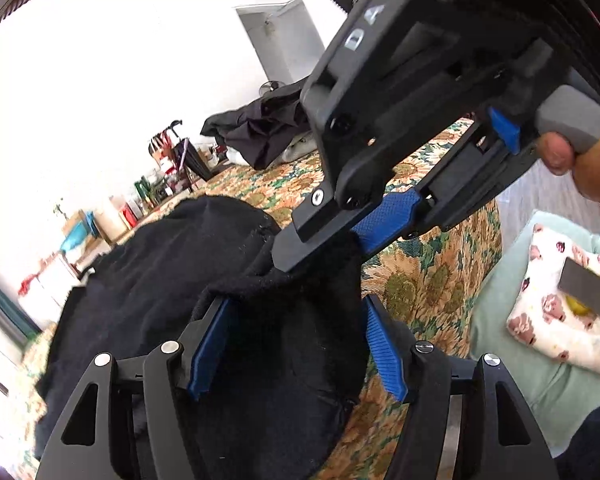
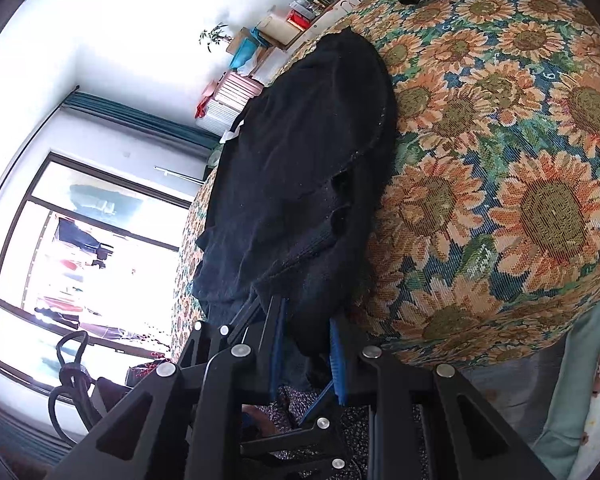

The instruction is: Fold clothes

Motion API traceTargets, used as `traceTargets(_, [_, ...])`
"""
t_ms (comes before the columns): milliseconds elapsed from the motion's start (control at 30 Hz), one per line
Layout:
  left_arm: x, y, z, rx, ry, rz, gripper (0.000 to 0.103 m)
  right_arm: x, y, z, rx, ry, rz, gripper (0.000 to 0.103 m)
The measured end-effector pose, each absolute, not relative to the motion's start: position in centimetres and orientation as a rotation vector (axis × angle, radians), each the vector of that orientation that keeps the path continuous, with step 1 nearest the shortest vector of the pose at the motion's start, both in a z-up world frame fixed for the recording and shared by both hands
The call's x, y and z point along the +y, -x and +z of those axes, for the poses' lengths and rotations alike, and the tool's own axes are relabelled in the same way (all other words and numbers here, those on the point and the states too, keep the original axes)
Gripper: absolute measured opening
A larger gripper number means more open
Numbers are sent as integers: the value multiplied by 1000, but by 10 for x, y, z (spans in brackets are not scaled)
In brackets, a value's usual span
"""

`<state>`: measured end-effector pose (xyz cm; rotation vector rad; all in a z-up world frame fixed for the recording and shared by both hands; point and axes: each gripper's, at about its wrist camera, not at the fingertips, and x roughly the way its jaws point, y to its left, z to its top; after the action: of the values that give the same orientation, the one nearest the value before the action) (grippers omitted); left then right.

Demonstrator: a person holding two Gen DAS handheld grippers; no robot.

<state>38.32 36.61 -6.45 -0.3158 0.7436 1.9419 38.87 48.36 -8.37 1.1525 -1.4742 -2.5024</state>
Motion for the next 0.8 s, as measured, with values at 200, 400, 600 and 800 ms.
traceTargets(200, [349,-414,-72,916,25,1956,67,485,-388,-82,-1479,-1149,-2496,23])
traceTargets(400, [355,-420,-86,981,-56,1991,68,483,-387,-80,-1480,-1145,-2497,22])
traceTargets(600, [351,-404,-81,976,-107,2031,83,485,-388,-77,-1466,-1136,-2501,22])
traceTargets(800, [356,-379,-80,930,74,1996,83,486,-385,-80,-1478,-1140,-2486,22])
